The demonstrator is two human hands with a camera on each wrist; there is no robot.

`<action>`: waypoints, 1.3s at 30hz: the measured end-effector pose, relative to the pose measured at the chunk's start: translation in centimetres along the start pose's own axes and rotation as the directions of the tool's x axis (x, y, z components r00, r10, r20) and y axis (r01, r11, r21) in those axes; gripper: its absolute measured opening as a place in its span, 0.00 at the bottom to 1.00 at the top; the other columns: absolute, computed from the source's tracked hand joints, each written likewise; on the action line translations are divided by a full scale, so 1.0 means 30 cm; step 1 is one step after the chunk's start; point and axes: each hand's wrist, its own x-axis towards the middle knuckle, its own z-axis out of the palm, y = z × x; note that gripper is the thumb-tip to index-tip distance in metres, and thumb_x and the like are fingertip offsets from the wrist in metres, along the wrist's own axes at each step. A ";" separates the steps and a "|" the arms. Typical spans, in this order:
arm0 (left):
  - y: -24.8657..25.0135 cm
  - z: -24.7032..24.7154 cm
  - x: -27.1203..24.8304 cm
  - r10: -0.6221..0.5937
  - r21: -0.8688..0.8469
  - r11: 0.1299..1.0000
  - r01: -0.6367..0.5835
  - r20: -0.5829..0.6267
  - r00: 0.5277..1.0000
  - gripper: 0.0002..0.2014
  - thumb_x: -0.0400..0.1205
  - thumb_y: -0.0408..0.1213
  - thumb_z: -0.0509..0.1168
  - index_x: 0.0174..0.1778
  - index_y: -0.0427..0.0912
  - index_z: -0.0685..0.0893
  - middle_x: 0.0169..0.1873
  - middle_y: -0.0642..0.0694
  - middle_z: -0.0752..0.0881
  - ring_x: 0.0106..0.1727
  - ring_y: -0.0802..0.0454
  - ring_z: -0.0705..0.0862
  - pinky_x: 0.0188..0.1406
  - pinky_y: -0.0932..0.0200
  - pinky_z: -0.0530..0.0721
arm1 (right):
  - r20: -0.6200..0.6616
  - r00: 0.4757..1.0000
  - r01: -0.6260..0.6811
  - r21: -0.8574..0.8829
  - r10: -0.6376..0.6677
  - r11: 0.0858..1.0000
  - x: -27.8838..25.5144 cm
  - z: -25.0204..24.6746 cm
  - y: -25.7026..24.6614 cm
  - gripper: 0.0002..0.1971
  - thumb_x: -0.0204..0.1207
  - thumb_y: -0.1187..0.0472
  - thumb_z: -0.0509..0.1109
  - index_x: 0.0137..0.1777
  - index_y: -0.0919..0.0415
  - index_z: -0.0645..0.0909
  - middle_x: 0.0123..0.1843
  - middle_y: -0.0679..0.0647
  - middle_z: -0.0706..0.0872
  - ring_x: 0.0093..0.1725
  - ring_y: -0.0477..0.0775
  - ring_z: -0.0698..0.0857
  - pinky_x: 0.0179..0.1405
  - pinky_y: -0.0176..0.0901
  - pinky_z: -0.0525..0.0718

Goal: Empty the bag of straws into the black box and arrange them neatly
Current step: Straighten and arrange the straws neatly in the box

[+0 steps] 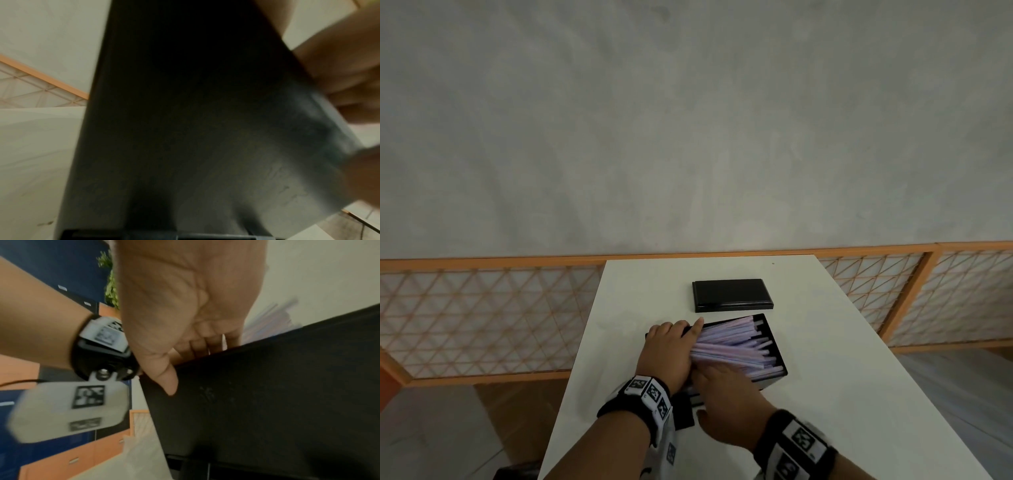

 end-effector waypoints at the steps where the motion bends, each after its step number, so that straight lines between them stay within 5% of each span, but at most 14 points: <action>1: 0.001 -0.003 -0.004 0.003 -0.012 1.000 -0.003 -0.012 1.000 0.29 0.82 0.40 0.52 0.81 0.54 0.54 0.71 0.49 0.72 0.68 0.45 0.70 0.70 0.51 0.61 | 0.017 1.000 -0.014 -0.008 0.014 1.000 0.016 -0.014 0.003 0.26 0.72 0.59 0.64 0.71 0.62 0.72 0.68 0.59 0.78 0.65 0.62 0.77 0.66 0.49 0.74; 6: -0.002 -0.007 -0.003 0.004 -0.028 1.000 -0.004 -0.016 1.000 0.28 0.82 0.38 0.48 0.80 0.54 0.56 0.70 0.50 0.73 0.67 0.47 0.71 0.69 0.52 0.61 | 0.154 0.984 -0.075 -0.082 0.087 0.994 0.093 -0.051 0.021 0.16 0.69 0.58 0.69 0.55 0.63 0.78 0.50 0.59 0.85 0.46 0.61 0.83 0.42 0.41 0.73; 8: -0.002 -0.008 -0.001 -0.001 -0.023 1.000 0.001 -0.018 1.000 0.28 0.82 0.36 0.49 0.80 0.55 0.55 0.71 0.51 0.72 0.67 0.47 0.70 0.69 0.52 0.61 | 0.199 0.971 -0.118 -0.099 0.136 0.988 0.129 -0.024 0.045 0.21 0.66 0.52 0.72 0.58 0.60 0.77 0.54 0.60 0.84 0.50 0.61 0.82 0.47 0.44 0.76; 9: -0.001 -0.007 0.000 0.001 -0.018 1.000 -0.002 -0.021 1.000 0.28 0.82 0.35 0.49 0.80 0.55 0.55 0.70 0.51 0.72 0.67 0.48 0.70 0.69 0.52 0.61 | 0.200 0.968 -0.124 -0.133 0.149 0.983 0.145 -0.006 0.060 0.29 0.64 0.46 0.71 0.64 0.59 0.75 0.61 0.61 0.81 0.60 0.63 0.80 0.58 0.50 0.76; 11: 0.000 -0.006 0.001 0.003 -0.008 1.000 -0.004 -0.024 1.000 0.28 0.83 0.35 0.49 0.80 0.55 0.55 0.70 0.51 0.72 0.67 0.48 0.71 0.69 0.52 0.61 | 0.208 0.963 -0.128 -0.206 0.171 0.970 0.171 0.025 0.083 0.44 0.59 0.38 0.70 0.75 0.56 0.66 0.75 0.61 0.70 0.76 0.65 0.64 0.77 0.64 0.58; 13: -0.002 -0.006 0.006 -0.001 -0.005 1.000 0.001 -0.025 1.000 0.28 0.83 0.36 0.49 0.80 0.55 0.55 0.71 0.51 0.72 0.66 0.47 0.71 0.68 0.52 0.61 | 0.226 0.959 -0.131 -0.189 0.173 0.973 0.183 0.033 0.089 0.48 0.57 0.38 0.73 0.77 0.54 0.64 0.78 0.59 0.67 0.78 0.65 0.60 0.78 0.65 0.51; 17: -0.001 -0.006 0.003 0.003 0.006 1.000 -0.003 -0.015 1.000 0.29 0.82 0.35 0.49 0.81 0.54 0.53 0.70 0.50 0.72 0.66 0.47 0.70 0.69 0.52 0.60 | 0.245 0.960 -0.136 -0.020 0.137 0.991 0.184 0.014 0.094 0.39 0.56 0.41 0.79 0.68 0.50 0.74 0.64 0.54 0.81 0.65 0.59 0.78 0.67 0.53 0.74; 21: 0.001 -0.015 -0.001 0.006 0.030 1.000 -0.006 0.004 1.000 0.30 0.82 0.36 0.50 0.81 0.55 0.52 0.71 0.50 0.70 0.67 0.46 0.69 0.70 0.51 0.60 | 0.246 0.962 -0.138 0.055 0.121 0.989 0.203 0.021 0.108 0.54 0.41 0.28 0.77 0.72 0.44 0.67 0.67 0.48 0.79 0.65 0.55 0.77 0.68 0.56 0.74; 24: 0.003 -0.018 -0.002 0.020 0.045 0.999 -0.021 0.022 1.000 0.31 0.82 0.41 0.54 0.81 0.55 0.50 0.71 0.50 0.70 0.68 0.46 0.69 0.70 0.51 0.60 | 0.321 0.940 -0.160 0.119 0.115 0.980 0.214 0.008 0.112 0.59 0.44 0.32 0.82 0.78 0.46 0.61 0.73 0.49 0.75 0.71 0.56 0.73 0.73 0.56 0.70; 34: 0.017 -0.025 -0.015 0.019 0.056 0.998 -0.020 0.025 1.000 0.32 0.81 0.43 0.53 0.81 0.53 0.51 0.70 0.49 0.70 0.68 0.47 0.68 0.69 0.51 0.62 | 0.376 0.926 -0.115 0.272 0.004 0.955 0.219 -0.044 0.099 0.34 0.66 0.44 0.79 0.71 0.54 0.76 0.68 0.53 0.81 0.67 0.54 0.76 0.70 0.47 0.72; 39: 0.018 -0.016 -0.025 0.029 0.060 0.998 -0.030 0.019 0.999 0.31 0.81 0.42 0.52 0.81 0.54 0.50 0.69 0.49 0.71 0.67 0.47 0.69 0.68 0.51 0.62 | 0.371 0.929 -0.109 0.275 -0.001 0.955 0.222 -0.043 0.088 0.32 0.64 0.43 0.80 0.67 0.54 0.80 0.63 0.53 0.84 0.62 0.54 0.79 0.68 0.51 0.76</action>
